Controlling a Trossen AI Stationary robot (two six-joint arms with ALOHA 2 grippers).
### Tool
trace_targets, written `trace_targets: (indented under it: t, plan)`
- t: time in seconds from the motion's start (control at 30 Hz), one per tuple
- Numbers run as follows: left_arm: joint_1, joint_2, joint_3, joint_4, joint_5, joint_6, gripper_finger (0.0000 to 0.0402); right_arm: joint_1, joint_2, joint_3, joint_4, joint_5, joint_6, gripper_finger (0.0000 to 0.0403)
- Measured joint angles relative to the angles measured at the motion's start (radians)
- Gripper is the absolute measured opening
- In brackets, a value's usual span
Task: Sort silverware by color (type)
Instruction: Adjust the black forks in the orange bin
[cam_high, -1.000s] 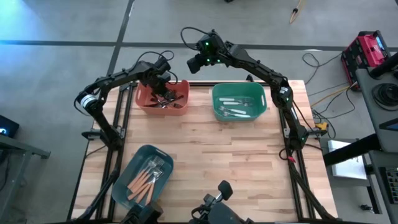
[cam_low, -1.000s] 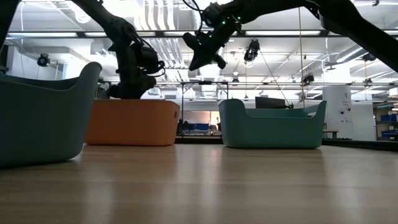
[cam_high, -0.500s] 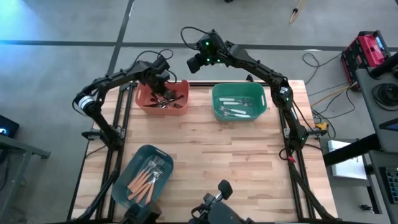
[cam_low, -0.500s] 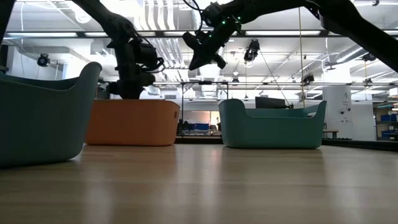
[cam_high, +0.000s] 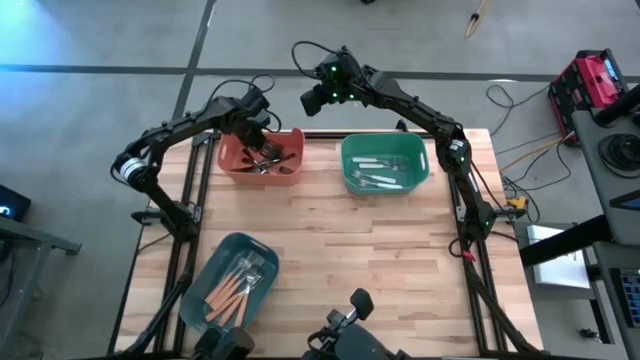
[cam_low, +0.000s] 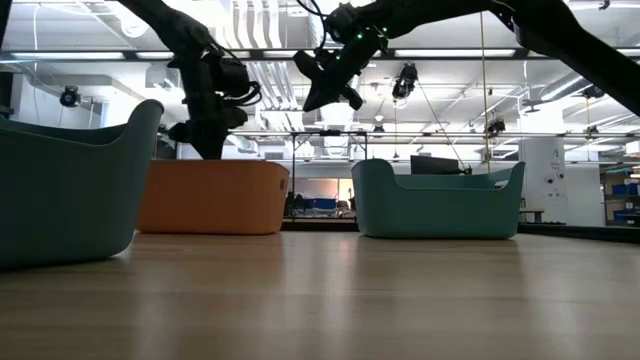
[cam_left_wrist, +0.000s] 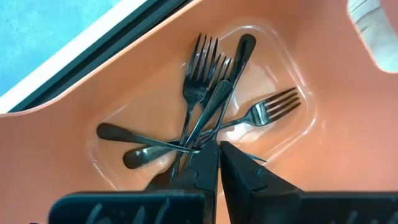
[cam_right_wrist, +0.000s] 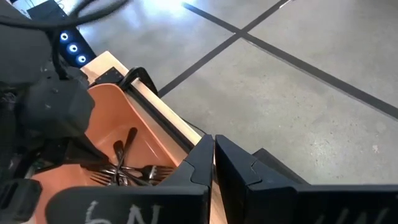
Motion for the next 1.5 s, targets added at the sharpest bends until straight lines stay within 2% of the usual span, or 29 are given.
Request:
trace_targets:
  t: [0.23, 0.57, 0.67, 0.73, 0.8, 0.87, 1.0, 1.27, 1.5]
  plan:
    - [0.000, -0.043, 0.000, 0.000, -0.050, 0.007, 0.0000, 0.000, 0.000, 0.000, 0.000, 0.000, 0.000, 0.0009]
    - [0.000, -0.065, 0.000, 0.000, -0.051, 0.050, 0.0000, 0.000, 0.000, 0.000, 0.000, 0.000, 0.001, 0.0009]
    - [0.001, -0.086, 0.000, -0.002, -0.051, 0.131, 0.0000, 0.000, 0.000, 0.000, 0.000, 0.000, -0.009, 0.0009]
    - [0.001, -0.101, 0.000, -0.011, -0.037, 0.250, 0.0000, 0.000, 0.000, 0.000, 0.000, 0.000, -0.023, 0.0009]
    - [0.003, -0.106, 0.000, -0.056, 0.020, 0.369, 0.0000, 0.000, 0.000, 0.000, 0.000, -0.001, -0.032, 0.0009]
    - [0.006, -0.106, -0.003, -0.095, 0.080, 0.404, 0.0000, 0.000, 0.000, 0.000, -0.001, -0.001, -0.046, 0.0009]
    - [0.007, -0.106, -0.026, -0.092, 0.114, 0.269, 0.0000, 0.000, 0.000, 0.000, 0.000, -0.001, -0.053, 0.0009]
    - [0.007, -0.104, -0.148, 0.115, 0.107, -0.090, 0.0000, 0.000, 0.000, 0.000, 0.000, -0.001, -0.080, 0.0009]
    - [0.006, -0.067, -0.158, 0.110, 0.054, -0.151, 0.0000, -0.002, 0.000, 0.000, 0.000, 0.000, -0.096, 0.0009]
